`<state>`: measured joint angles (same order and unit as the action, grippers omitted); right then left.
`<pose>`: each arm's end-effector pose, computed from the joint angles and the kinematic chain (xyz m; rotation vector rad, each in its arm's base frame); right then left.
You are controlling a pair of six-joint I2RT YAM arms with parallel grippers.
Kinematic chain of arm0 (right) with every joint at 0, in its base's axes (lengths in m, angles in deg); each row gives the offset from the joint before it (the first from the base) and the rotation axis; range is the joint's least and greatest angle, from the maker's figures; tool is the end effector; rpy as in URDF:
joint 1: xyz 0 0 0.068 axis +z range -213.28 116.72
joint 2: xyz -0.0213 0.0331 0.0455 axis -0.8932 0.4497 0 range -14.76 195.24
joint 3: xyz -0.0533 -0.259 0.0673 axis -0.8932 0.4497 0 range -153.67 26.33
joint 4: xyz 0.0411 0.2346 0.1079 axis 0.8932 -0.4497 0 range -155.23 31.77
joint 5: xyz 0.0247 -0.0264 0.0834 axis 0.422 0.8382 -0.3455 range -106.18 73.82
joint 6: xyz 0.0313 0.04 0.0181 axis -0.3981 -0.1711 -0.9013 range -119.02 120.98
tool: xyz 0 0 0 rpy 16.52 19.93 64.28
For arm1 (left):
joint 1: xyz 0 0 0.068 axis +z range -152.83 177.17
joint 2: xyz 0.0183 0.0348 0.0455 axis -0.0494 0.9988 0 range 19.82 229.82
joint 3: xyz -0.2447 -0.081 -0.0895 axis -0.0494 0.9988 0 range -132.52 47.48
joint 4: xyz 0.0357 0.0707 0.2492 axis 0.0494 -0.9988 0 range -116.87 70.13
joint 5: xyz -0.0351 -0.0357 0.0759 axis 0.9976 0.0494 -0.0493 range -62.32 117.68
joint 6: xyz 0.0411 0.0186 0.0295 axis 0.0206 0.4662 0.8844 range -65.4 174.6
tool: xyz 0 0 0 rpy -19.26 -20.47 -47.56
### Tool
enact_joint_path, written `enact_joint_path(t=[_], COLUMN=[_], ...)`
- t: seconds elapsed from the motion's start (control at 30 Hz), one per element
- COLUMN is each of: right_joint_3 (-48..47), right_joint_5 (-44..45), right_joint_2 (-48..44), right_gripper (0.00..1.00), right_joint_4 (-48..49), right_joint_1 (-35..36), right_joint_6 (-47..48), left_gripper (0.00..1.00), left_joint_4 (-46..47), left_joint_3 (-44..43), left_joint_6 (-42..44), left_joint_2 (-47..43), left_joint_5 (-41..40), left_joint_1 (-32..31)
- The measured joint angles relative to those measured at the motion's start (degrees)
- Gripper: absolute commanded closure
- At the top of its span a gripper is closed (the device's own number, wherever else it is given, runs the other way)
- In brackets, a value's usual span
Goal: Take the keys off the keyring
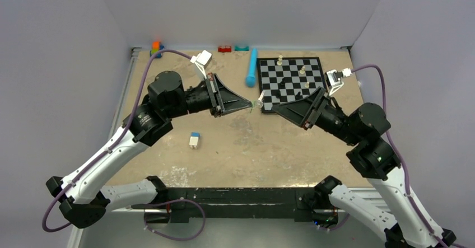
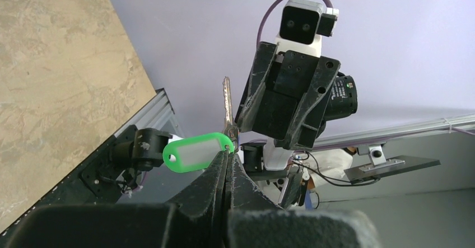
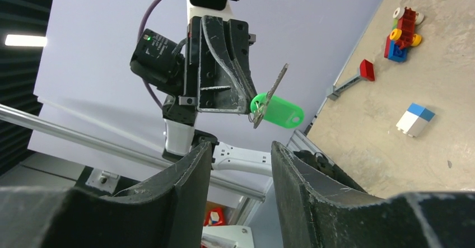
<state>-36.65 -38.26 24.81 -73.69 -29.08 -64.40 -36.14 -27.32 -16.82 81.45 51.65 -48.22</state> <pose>0.0947 0.0803 0.4489 0.0869 1.6822 1.6496 0.1483 -0.1709 0.4544 -0.0574 1.9982 -1.7993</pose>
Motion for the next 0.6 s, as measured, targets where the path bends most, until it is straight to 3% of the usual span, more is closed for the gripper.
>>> enact_joint_path(t=[0.6], right_joint_3=[-1.2], right_joint_5=[0.1], right_joint_2=[7.0], right_gripper=[0.57], right_joint_4=[1.1], right_joint_1=[2.6], right_joint_6=[0.1], left_gripper=[1.0], left_joint_4=[3.0], left_joint_3=[0.0], left_joint_6=[-1.4], left_joint_2=[0.9], left_joint_5=[0.9], left_joint_1=[0.0])
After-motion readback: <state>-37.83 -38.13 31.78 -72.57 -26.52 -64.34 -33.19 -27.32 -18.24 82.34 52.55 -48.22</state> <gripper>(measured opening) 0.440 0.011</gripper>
